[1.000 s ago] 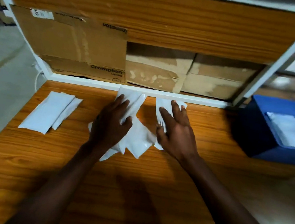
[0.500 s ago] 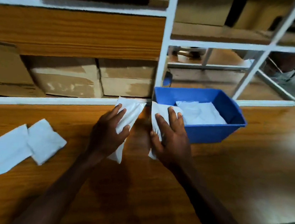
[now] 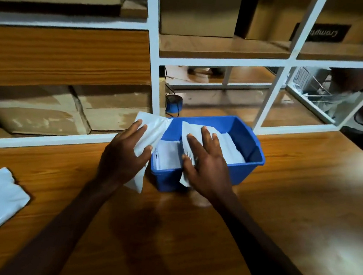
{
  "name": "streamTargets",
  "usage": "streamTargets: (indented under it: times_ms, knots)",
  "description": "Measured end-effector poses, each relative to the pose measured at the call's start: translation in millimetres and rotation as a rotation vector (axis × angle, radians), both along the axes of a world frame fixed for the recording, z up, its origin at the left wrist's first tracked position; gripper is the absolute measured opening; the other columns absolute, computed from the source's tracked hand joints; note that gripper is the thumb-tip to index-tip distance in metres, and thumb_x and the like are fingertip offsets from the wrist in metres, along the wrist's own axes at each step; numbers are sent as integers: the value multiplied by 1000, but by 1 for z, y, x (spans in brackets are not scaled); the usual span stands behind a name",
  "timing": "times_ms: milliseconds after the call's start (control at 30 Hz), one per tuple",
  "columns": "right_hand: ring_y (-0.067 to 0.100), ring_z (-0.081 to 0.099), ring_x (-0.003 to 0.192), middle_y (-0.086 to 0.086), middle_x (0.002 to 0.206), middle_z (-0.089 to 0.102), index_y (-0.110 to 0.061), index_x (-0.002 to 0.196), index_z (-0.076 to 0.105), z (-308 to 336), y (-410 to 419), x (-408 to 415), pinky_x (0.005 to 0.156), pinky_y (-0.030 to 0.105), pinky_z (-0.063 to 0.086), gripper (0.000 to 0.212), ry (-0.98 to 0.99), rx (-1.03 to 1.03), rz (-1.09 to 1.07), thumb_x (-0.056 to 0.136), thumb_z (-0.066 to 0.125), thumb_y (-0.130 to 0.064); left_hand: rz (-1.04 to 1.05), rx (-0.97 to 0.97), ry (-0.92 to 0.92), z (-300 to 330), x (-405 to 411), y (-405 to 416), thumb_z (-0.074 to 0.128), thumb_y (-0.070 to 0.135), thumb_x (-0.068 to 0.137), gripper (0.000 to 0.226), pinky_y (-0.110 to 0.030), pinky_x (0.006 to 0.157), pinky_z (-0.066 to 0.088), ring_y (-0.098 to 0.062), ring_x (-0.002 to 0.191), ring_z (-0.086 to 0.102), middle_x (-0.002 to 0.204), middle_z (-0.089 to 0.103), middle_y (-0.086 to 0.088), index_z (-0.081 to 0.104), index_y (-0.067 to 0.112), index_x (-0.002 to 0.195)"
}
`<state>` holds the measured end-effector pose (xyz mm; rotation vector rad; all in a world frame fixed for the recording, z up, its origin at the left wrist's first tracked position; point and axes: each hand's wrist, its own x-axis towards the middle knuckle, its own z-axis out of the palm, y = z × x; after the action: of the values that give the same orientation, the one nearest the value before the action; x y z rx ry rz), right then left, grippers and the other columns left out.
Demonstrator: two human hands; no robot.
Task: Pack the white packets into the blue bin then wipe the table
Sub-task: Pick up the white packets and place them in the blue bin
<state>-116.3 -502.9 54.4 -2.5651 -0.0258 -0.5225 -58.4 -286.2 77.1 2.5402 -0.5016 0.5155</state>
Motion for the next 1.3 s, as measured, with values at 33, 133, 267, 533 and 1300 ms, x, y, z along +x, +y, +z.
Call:
streamTargets:
  times_ms: [33,133,267,533,1300]
  knots:
    - [33,8,154,6,167,16,-27,151,40,2,0,9,110,53,37,55,-4,-7,16,99,52,-41,8,-9,-9,0,5,-1,57,37,84,57,-43,101,46,-28,127,53,149,46,-4,55,11,136]
    - [34,10,154,5,167,16,-29,150,41,6,0,40,105,54,42,55,3,-40,51,98,52,-42,39,-23,-31,-1,23,-1,61,33,86,55,-44,100,46,-30,126,54,148,46,-6,55,9,135]
    - [35,9,153,6,167,15,-28,151,39,5,6,77,110,53,38,54,73,-68,98,99,51,-41,84,-3,-36,2,44,6,67,27,87,53,-42,100,44,-30,126,54,149,45,-6,54,9,136]
    - [46,15,149,20,163,19,-18,149,40,-30,18,128,118,56,24,53,410,-207,266,100,49,-38,149,-74,-11,-5,62,25,57,37,87,59,-42,106,39,-29,132,48,149,45,-9,52,8,138]
    - [39,-25,149,8,161,-33,-31,157,-18,-59,26,147,121,55,-2,72,866,-422,412,103,20,-59,179,-114,64,-40,67,13,66,29,91,59,-46,105,44,-25,134,45,151,42,-7,46,9,142]
